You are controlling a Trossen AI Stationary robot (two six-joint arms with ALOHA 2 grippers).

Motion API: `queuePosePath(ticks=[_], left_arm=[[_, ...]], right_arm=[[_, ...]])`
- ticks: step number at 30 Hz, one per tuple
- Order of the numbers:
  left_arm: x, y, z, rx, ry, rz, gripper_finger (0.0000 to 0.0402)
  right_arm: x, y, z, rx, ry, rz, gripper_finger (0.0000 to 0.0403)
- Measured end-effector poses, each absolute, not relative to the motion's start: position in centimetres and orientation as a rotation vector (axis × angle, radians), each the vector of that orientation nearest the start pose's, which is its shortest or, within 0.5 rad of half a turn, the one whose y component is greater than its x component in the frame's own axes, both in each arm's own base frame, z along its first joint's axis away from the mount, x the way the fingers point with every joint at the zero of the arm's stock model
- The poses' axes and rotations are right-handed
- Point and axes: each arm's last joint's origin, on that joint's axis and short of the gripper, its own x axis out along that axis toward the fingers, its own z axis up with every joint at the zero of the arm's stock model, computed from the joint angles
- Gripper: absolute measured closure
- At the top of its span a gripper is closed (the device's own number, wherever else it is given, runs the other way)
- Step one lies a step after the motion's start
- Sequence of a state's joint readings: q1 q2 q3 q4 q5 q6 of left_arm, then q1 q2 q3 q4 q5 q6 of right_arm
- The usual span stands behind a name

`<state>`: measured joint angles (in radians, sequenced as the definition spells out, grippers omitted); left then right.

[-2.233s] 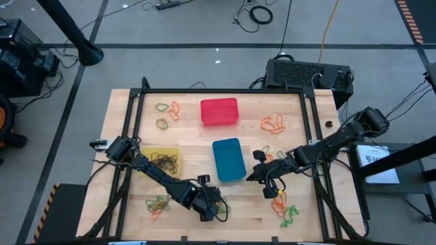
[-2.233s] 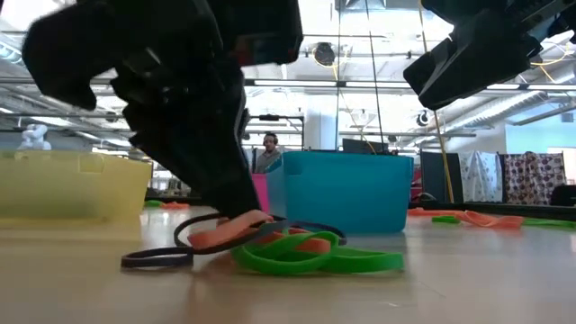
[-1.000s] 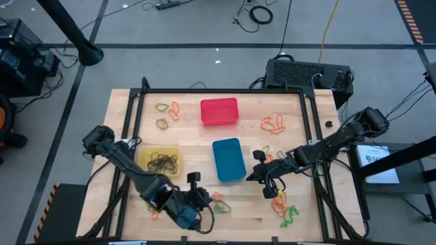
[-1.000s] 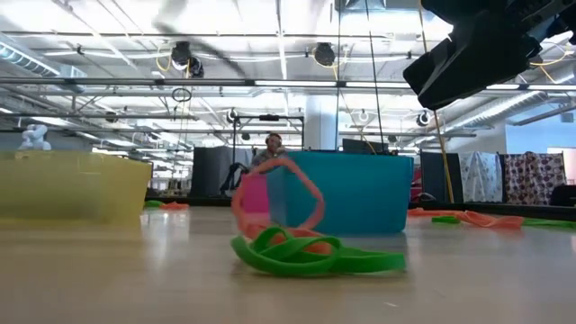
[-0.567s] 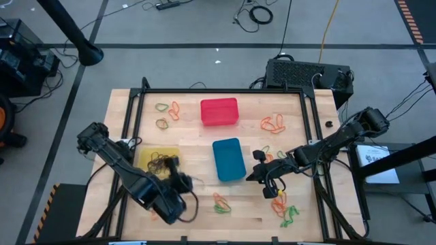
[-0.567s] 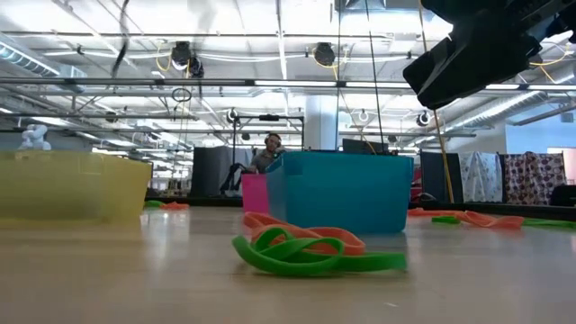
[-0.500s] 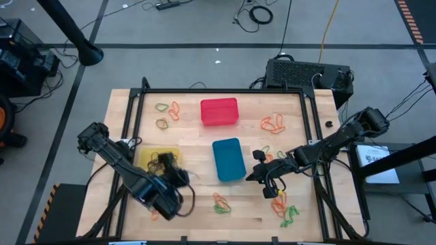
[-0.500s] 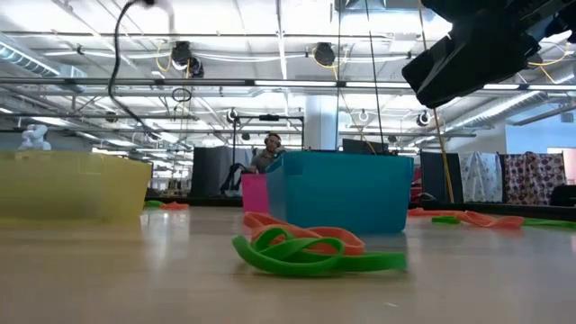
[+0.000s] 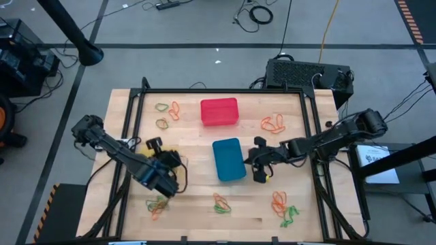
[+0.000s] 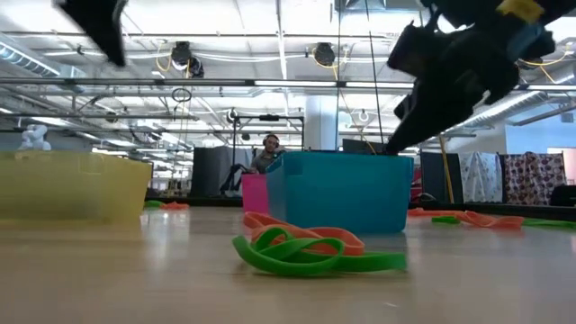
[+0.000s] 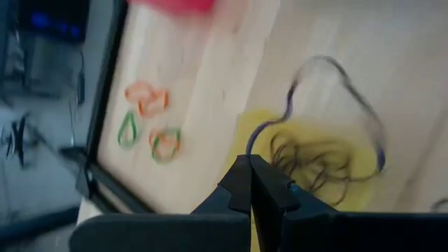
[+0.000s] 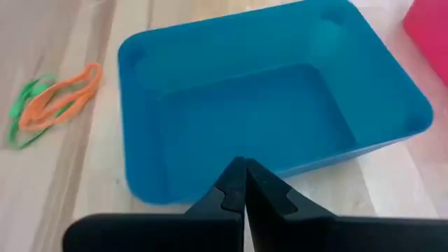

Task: Sort rubber bands into baskets
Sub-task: Put the purple rubber band into the yellow bin

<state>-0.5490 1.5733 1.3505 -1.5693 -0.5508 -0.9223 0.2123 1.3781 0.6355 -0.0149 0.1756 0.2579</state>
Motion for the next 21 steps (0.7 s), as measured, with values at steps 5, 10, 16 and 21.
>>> queuePosePath(ticks=[5, 10, 16, 21], left_arm=[[20.7, -10.0, 26.3, 0.127, 1.415, 0.714, 0.0401], [19.5, -8.9, 24.3, 0.075, 1.521, 0.777, 0.04], [18.8, -8.6, 22.7, 0.054, 1.543, 0.842, 0.04], [18.7, -8.6, 22.4, 0.045, 1.536, 0.855, 0.04]], right_arm=[[26.0, 4.1, 16.7, 0.145, 0.77, -0.115, 0.0403], [26.4, 3.2, 15.7, 0.184, 0.813, -0.108, 0.0403], [26.9, 2.6, 14.9, 0.237, 0.833, -0.086, 0.0403], [27.1, 2.5, 15.1, 0.229, 0.815, -0.069, 0.0403]])
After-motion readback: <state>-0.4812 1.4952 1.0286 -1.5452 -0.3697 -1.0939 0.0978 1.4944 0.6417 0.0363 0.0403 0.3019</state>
